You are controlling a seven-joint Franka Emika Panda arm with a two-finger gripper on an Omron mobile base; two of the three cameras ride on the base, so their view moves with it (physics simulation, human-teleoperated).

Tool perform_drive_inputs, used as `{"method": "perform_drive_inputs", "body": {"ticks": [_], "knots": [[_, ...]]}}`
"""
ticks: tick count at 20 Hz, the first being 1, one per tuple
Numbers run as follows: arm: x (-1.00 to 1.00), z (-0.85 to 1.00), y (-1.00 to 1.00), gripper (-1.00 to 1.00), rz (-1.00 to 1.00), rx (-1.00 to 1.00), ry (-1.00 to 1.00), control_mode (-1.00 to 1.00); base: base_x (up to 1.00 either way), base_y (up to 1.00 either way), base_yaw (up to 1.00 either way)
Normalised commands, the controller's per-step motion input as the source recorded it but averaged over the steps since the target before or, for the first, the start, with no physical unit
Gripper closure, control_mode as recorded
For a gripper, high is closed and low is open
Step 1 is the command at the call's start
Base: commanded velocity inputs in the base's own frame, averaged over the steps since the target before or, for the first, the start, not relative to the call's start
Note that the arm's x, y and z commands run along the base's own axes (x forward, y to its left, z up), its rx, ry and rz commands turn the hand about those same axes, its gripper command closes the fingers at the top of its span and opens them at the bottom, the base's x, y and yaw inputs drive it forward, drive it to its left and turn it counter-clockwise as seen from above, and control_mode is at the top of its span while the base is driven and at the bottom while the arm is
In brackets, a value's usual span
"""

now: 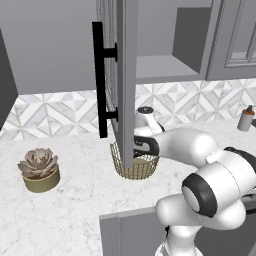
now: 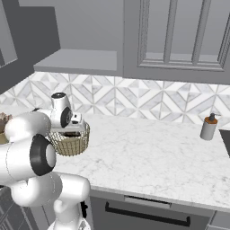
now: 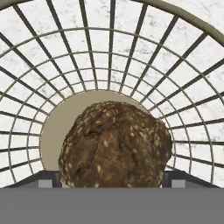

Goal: Open the cabinet, pick up the bread from the cabinet and place it in the basket. Then move the basket to the dining counter.

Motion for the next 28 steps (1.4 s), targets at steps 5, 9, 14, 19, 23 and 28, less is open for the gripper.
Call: {"method": "perform_drive_inputs", "body": {"ticks": [5, 9, 14, 19, 23, 28], "knots": [[0.14, -0.35, 0.02, 1.0, 0.0, 0.0, 0.0, -1.0, 0.0, 0.0, 0.0], [0.13, -0.26, 0.0, 1.0, 0.0, 0.0, 0.0, -1.0, 0.0, 0.0, 0.0], [0.06, -0.1, 0.02, -1.0, 0.0, 0.0, 0.0, -1.0, 0.0, 0.0, 0.0], [0.0, 0.0, 0.0, -1.0, 0.0, 0.0, 0.0, -1.0, 0.0, 0.0, 0.0], [0.0, 0.02, 0.0, -1.0, 0.0, 0.0, 0.0, -1.0, 0.0, 0.0, 0.0], [-0.06, 0.2, 0.08, -1.0, -0.09, 0.0, -0.02, -1.0, 0.0, 0.0, 0.0]]}}
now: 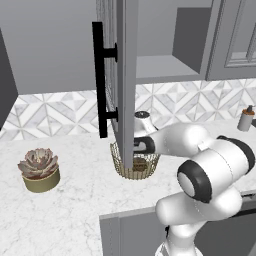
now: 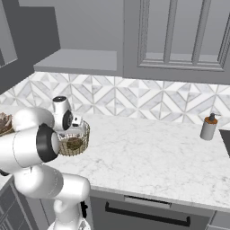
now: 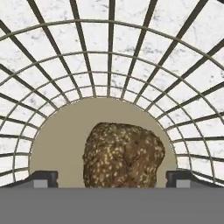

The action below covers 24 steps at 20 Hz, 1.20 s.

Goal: Open the cabinet, pick up the bread from the cabinet and place it in the basket. Then move the basket to the dining counter.

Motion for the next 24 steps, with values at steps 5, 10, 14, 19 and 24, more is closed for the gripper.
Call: {"method": "perform_drive_inputs", "body": {"ticks": [5, 10, 14, 19, 24], "knots": [[-0.23, 0.43, -0.14, -1.0, -0.23, 0.04, 0.0, -1.0, 0.0, 0.0, 0.0], [-0.24, 0.11, -0.67, -1.0, -0.24, 0.18, 0.03, -1.0, 0.0, 0.0, 0.0], [-0.28, -0.01, -0.35, -1.0, -0.23, 0.08, -0.01, -1.0, 0.0, 0.0, 0.0], [-0.12, 0.26, 0.03, -1.0, -0.09, 0.0, -0.04, -1.0, 0.0, 0.0, 0.0], [-0.09, 0.37, 0.0, -1.0, -0.18, 0.0, -0.01, -1.0, 0.0, 0.0, 0.0]]}}
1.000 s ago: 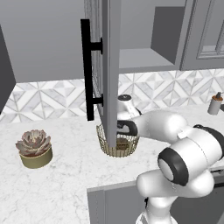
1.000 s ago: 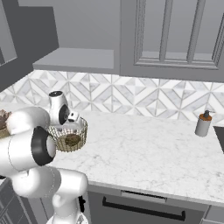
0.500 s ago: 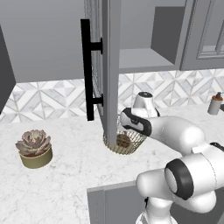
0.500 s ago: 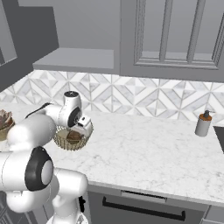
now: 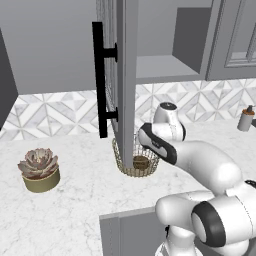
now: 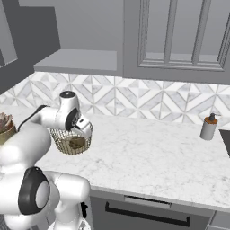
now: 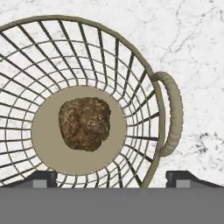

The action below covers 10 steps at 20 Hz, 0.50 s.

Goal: Open the cabinet, pick up the bread from the cabinet and place it in the basket. Then move the basket to the dining counter.

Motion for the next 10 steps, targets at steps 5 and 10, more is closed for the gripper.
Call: {"method": "perform_drive_inputs", "body": {"ticks": [5, 10], "knots": [[-0.09, 0.46, 0.03, -1.0, -0.21, 0.0, -0.03, -1.0, 0.0, 0.0, 0.0], [-0.2, 0.03, 0.03, -1.0, -0.25, 0.0, 0.01, -1.0, 0.0, 0.0, 0.0]]}}
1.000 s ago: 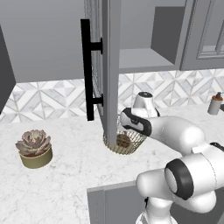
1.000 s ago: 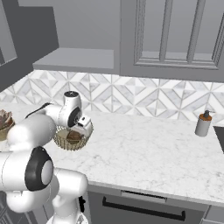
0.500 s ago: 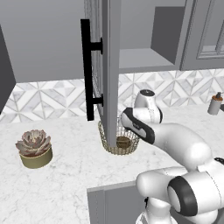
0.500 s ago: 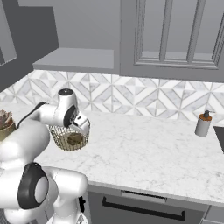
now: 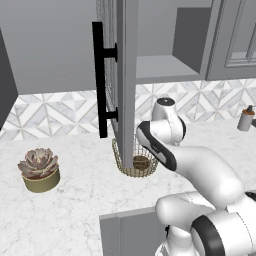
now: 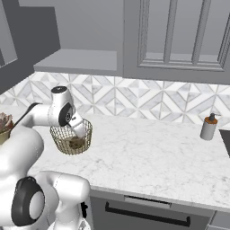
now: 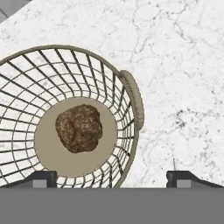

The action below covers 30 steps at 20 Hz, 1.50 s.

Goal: Open the cabinet, pick up the bread from the cabinet and place it in the basket. Then move the basket to the dining counter.

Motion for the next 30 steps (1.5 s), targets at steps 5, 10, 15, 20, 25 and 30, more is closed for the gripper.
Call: {"method": "perform_drive_inputs", "body": {"ticks": [5, 10, 15, 20, 25, 30], "knots": [[-0.24, -0.25, 0.0, -1.0, -0.24, 0.04, 0.03, -1.0, 0.0, 0.0, 0.0], [0.14, -0.11, 0.0, -1.0, -0.03, 0.08, 0.07, -1.0, 0.0, 0.0, 0.0], [0.18, -0.35, 0.0, -1.0, 0.0, 0.04, 0.03, -1.0, 0.0, 0.0, 0.0], [0.2, -0.31, 0.0, -1.0, 0.0, 0.01, 0.01, -1.0, 0.0, 0.0, 0.0], [0.0, -0.29, 0.0, -1.0, 0.0, 0.0, 0.0, -1.0, 0.0, 0.0, 0.0], [0.0, -0.38, 0.0, 1.0, 0.0, 0.0, -0.01, -1.0, 0.0, 0.0, 0.0]]}}
